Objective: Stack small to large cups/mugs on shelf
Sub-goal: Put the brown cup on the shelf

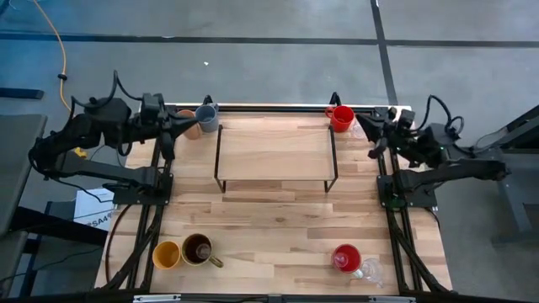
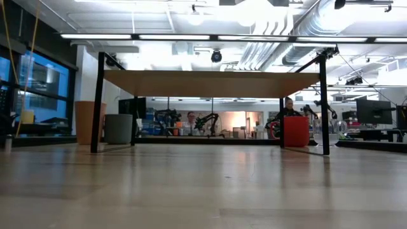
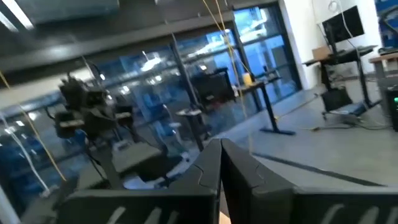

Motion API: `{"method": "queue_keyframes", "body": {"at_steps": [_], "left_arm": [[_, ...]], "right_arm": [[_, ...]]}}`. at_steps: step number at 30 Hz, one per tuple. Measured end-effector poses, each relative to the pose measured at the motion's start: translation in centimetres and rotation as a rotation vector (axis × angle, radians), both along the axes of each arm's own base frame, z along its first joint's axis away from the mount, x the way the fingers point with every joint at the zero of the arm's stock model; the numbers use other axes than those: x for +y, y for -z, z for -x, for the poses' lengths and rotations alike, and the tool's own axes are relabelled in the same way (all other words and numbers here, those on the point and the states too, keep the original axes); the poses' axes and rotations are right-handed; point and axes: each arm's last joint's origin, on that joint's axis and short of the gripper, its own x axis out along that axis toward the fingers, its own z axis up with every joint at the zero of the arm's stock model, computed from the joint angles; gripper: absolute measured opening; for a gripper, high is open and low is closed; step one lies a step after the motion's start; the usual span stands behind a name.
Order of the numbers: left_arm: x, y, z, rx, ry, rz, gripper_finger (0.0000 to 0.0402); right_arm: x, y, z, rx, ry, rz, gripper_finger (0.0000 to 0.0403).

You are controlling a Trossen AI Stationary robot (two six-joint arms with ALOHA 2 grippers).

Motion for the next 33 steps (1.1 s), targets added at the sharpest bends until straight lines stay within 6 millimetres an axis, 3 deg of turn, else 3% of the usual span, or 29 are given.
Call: {"method": "queue_keyframes", "body": {"at_steps": [5, 8, 14, 18, 22, 27, 33], "left_arm": [[0.2, 0.5, 0.3, 0.036, -0.084, 0.023, 0.0003], [0.3, 0.9, 0.0, 0.072, -0.123, 0.051, 0.0025], [1.7, 2.5, -2.1, 0.26, -0.293, 0.164, 0.0136], [4.1, 3.8, -3.2, 0.451, -0.474, 0.334, 0.0219], [6.9, 4.6, -4.6, 0.611, -0.592, 0.468, 0.0269], [10.0, 6.7, -6.1, 0.788, -0.706, 0.551, 0.027], [12.2, 10.2, -6.6, 0.937, -0.789, 0.587, 0.0224]], "right_arm": [[-0.2, -1.1, -0.1, 0.046, 0.023, 0.007, 0.0], [-0.3, -1.1, 0.0, 0.072, 0.024, 0.006, 0.0], [-0.3, -0.6, 0.0, 0.121, 0.021, -0.002, 0.0], [-0.3, -0.2, -0.1, 0.146, 0.018, -0.017, 0.0], [-0.3, -0.1, -0.1, 0.162, 0.017, -0.018, 0.0], [-0.3, 0.1, -0.1, 0.184, 0.017, -0.017, 0.0], [-0.3, 0.2, -0.1, 0.193, 0.017, -0.017, 0.0]]}}
